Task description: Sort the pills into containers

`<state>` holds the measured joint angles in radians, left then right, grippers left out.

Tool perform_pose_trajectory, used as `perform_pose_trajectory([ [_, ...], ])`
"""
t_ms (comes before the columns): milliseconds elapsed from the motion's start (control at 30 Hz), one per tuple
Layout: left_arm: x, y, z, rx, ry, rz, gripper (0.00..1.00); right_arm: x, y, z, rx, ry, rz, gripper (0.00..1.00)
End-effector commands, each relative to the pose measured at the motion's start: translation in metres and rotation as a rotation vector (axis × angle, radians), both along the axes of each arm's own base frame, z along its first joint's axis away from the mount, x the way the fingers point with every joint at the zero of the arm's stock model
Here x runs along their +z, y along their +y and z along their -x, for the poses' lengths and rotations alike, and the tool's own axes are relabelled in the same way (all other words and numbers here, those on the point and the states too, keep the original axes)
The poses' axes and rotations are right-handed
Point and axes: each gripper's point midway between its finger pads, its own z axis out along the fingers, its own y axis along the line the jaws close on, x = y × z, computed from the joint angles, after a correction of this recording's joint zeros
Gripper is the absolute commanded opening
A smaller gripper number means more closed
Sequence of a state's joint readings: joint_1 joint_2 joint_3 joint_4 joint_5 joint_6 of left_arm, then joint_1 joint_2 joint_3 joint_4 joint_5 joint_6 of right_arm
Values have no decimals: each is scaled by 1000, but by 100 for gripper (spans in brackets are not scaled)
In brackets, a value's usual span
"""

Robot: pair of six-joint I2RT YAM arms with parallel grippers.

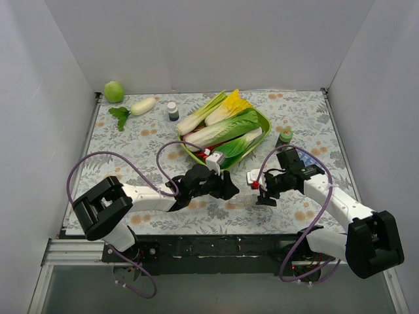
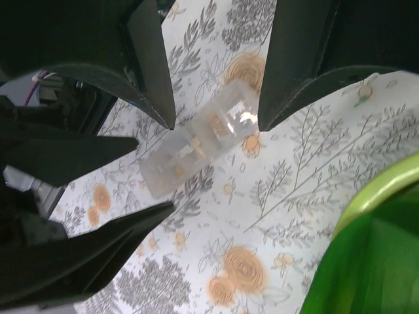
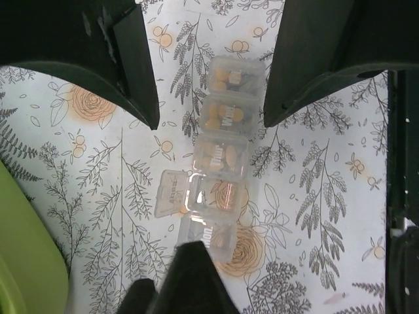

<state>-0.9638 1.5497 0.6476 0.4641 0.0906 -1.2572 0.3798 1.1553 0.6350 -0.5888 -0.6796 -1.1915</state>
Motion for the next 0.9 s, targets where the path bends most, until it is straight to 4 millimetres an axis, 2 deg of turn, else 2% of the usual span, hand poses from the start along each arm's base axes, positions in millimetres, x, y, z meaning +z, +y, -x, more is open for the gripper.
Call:
perform_pose_trajectory([
  [0,-10,16,15,-40,-5,-35,51,24,12,1,-47,65,-77,68],
  [33,-13,17,16,-48,-6,-40,48,27,15,0,-65,86,-91,63],
  [67,-19,19,17,-56,-11,-59,46,29,17,1,-68,103,-105,52],
  [133,-23,18,22,-97,-35,-66,44,29,20,1,-73,140,-112,40],
  [167,-26,18,23,-134,-86,-89,45,29,22,4,-74,169,-122,30],
  [200,-32,21,28,-175,-123,-108,47,26,23,5,-78,194,-121,26],
  [267,-22,18,32,-255,-291,-108,53,24,25,8,-80,227,-125,15],
  [300,-27,25,36,-272,-327,-124,56,21,25,7,-87,242,-120,13],
  [333,-21,25,35,-287,-379,-114,60,21,25,7,-88,246,-120,12],
  [367,-21,28,35,-306,-428,-127,67,19,25,7,-93,249,-119,11],
  [400,-14,30,34,-329,-511,-139,70,17,25,6,-97,252,-119,11],
  [500,-18,33,44,-476,-687,-175,72,14,26,7,-100,261,-119,11],
  [567,-21,31,50,-545,-729,-177,74,13,25,7,-102,267,-116,11],
  [767,-39,14,37,-615,-810,-237,78,13,25,9,-91,265,-120,11],
  [833,-50,11,34,-630,-808,-262,79,13,25,10,-85,267,-120,11],
  [867,-48,6,31,-630,-816,-258,79,13,25,11,-83,270,-121,11],
])
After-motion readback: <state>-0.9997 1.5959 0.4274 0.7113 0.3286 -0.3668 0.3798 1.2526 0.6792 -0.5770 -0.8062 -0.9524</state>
